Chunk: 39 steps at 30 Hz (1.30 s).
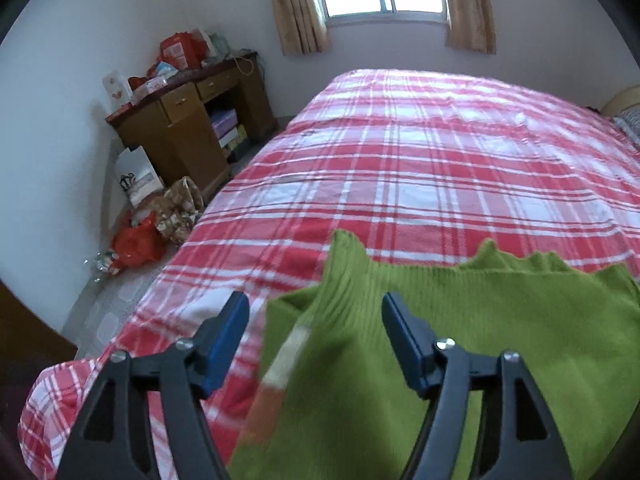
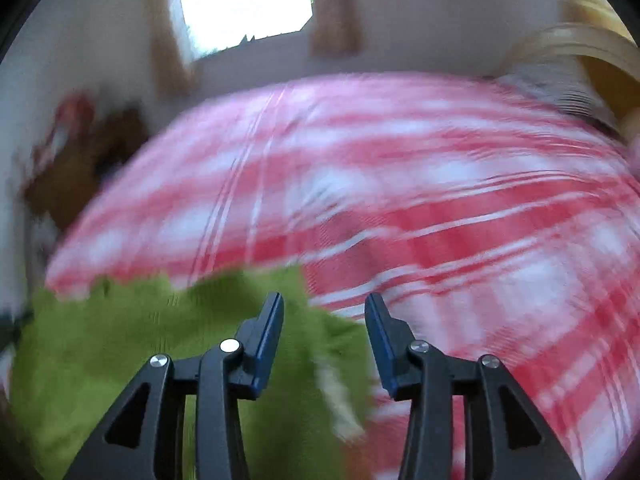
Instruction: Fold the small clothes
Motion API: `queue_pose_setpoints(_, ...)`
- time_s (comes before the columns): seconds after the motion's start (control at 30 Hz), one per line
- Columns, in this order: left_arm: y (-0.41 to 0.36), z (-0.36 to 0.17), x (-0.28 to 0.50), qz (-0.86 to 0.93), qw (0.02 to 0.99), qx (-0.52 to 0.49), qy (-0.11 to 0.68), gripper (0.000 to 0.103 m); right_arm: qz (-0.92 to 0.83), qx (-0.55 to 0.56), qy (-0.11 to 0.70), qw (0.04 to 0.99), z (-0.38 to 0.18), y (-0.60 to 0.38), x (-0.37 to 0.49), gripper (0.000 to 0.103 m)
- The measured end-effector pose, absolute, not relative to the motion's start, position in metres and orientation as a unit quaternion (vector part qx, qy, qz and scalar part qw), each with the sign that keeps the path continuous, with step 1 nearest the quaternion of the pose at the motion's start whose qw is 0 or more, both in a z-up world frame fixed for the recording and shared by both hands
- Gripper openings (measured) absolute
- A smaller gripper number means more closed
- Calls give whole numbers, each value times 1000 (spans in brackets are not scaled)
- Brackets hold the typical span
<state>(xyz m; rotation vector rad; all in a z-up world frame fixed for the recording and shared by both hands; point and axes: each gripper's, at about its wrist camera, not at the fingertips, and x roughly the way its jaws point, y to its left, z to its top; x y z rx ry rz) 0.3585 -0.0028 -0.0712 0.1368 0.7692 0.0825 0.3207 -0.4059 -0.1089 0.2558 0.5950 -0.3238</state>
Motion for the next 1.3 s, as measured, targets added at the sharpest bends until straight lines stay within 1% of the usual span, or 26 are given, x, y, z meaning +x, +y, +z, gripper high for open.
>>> queue_pose_setpoints(0.13,-4,-69,337,24,923,60,380,73,-114,106,286,945,-96,-374,271,43)
queue_pose_setpoints(0.2,-9,-69,322,13,923,61,380,73,-81,78,291,950,-95,-351,251,43)
queue_pose_setpoints(0.27,-12,-68,309,9,924,63,377,73,-58,51,300,951,-97,-334,240,35)
queue_pose_setpoints(0.3,-15,-67,300,7,925,65,375,73,-49,43,305,950,-100,-330,234,29)
queue_pose_setpoints(0.33,-17,-67,293,4,925,68,374,73,-36,38,315,948,-104,-324,229,21)
queue_pose_setpoints(0.4,-23,-67,280,3,926,77,371,73,-23,34,335,941,-114,-319,223,13)
queue_pose_setpoints(0.67,-33,-69,249,-3,922,87,377,73,-48,32,395,917,-155,-336,205,13)
queue_pose_setpoints(0.73,-34,-66,244,-6,924,83,374,73,-39,43,384,921,-156,-344,196,10)
queue_pose_setpoints(1.03,-31,-58,228,-1,926,92,367,73,-63,29,390,918,-148,-342,174,10)
queue_pose_setpoints(1.2,-28,-59,229,7,925,86,370,73,-54,33,348,936,-117,-324,169,10)
queue_pose_setpoints(1.3,-27,-63,229,14,923,85,374,73,-17,34,348,937,-112,-301,183,10)
